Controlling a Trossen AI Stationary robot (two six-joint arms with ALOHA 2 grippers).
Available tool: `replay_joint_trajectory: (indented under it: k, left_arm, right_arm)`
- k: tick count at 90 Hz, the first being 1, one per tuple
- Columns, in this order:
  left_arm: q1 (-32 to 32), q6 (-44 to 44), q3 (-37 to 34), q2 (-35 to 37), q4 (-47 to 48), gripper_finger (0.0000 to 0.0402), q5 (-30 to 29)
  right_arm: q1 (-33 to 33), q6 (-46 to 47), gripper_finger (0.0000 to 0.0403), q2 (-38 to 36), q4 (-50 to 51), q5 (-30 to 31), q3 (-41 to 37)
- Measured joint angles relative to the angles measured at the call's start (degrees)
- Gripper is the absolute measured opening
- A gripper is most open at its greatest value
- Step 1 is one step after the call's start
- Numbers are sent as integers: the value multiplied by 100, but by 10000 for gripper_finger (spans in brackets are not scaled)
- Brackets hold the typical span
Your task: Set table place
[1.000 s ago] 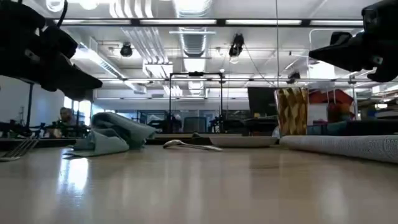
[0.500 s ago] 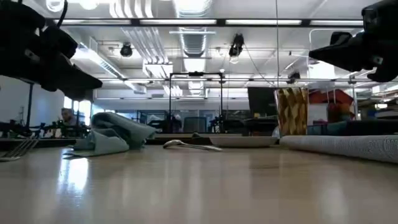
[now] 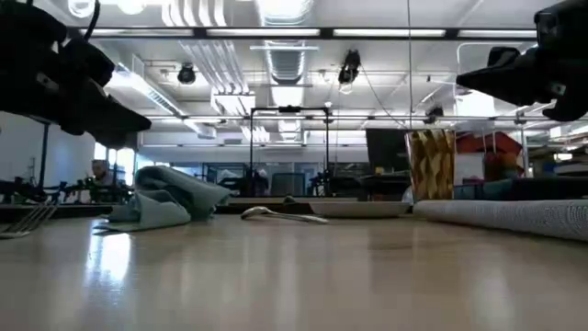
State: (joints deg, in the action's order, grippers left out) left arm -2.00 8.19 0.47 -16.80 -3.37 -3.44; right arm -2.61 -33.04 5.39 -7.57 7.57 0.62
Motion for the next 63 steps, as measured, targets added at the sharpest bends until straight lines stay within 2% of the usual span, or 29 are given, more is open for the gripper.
replay_joint_trajectory:
  k: [51, 57, 63]
  left_arm:
    - [2, -208, 0, 0, -15, 3, -37]
    - [0, -48, 0, 0, -171, 4, -94]
    - [2, 501, 1, 0, -499, 4, -275]
  right_arm:
    - [1, 0, 2, 0, 1, -1, 0]
    - [1, 0, 2, 0, 1, -1, 0]
    - [2, 0, 2, 0, 0, -2, 0]
